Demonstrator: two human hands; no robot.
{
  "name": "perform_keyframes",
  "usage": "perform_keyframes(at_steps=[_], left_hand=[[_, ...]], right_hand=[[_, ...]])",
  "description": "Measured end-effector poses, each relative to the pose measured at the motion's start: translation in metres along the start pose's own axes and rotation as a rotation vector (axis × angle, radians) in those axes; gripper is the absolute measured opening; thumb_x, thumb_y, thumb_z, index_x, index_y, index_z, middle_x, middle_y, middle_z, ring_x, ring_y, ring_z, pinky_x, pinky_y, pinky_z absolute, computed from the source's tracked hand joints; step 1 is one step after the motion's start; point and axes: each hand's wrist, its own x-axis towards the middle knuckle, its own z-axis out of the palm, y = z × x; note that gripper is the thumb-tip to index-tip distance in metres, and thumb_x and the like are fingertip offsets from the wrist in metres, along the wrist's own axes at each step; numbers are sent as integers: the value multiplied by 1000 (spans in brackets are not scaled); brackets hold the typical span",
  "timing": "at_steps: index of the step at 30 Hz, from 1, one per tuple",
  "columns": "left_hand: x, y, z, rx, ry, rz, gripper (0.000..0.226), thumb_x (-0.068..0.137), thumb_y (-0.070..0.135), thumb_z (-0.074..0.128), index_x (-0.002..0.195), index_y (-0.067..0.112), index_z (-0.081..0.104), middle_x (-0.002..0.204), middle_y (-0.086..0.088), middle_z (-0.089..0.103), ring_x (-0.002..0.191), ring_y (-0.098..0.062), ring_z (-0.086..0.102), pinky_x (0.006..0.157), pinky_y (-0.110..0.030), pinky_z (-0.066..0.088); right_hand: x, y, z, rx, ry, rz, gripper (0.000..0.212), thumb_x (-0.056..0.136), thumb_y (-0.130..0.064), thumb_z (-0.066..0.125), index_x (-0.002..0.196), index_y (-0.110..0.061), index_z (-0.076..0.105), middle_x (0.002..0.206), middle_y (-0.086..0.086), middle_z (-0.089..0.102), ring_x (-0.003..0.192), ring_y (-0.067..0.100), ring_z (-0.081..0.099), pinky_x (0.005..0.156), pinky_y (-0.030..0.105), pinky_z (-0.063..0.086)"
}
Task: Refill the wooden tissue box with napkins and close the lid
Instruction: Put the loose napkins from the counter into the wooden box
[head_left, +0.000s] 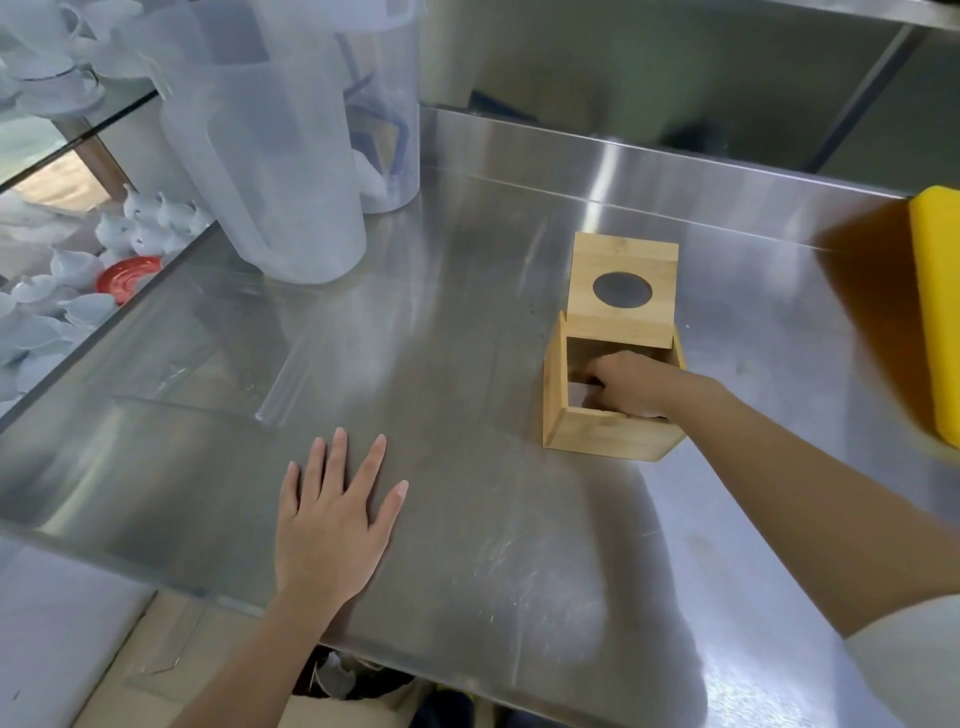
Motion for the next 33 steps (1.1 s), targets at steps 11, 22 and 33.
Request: perform_keyframes(at_steps=[11, 22, 33], left_hand=[[0, 1, -2, -4, -22, -13, 70, 90, 62, 8, 138, 26, 45, 142, -17, 45, 132, -36, 38, 107, -51, 26], [-1, 2, -5, -5, -44, -21, 70, 90, 62, 7, 139, 27, 42, 144, -16, 43, 134, -35, 35, 108, -50, 25], [16, 13, -29, -97, -158, -43, 64, 88, 61, 37, 144, 32, 27, 158, -5, 13, 142, -24, 20, 111, -38, 22]], right_hand=[[-1, -2, -3, -119, 78, -98, 17, 89, -17, 54, 104, -8, 53, 102, 12, 64, 89, 28, 60, 83, 40, 53], [2, -2, -4, 11, -168, 3, 17, 95, -23, 45, 101, -12, 58, 95, 6, 58, 86, 21, 51, 83, 32, 41], [-34, -2, -40, -29, -95, -130, 36, 93, -39, 50, 121, -16, 51, 110, -2, 57, 96, 19, 53, 83, 30, 45]])
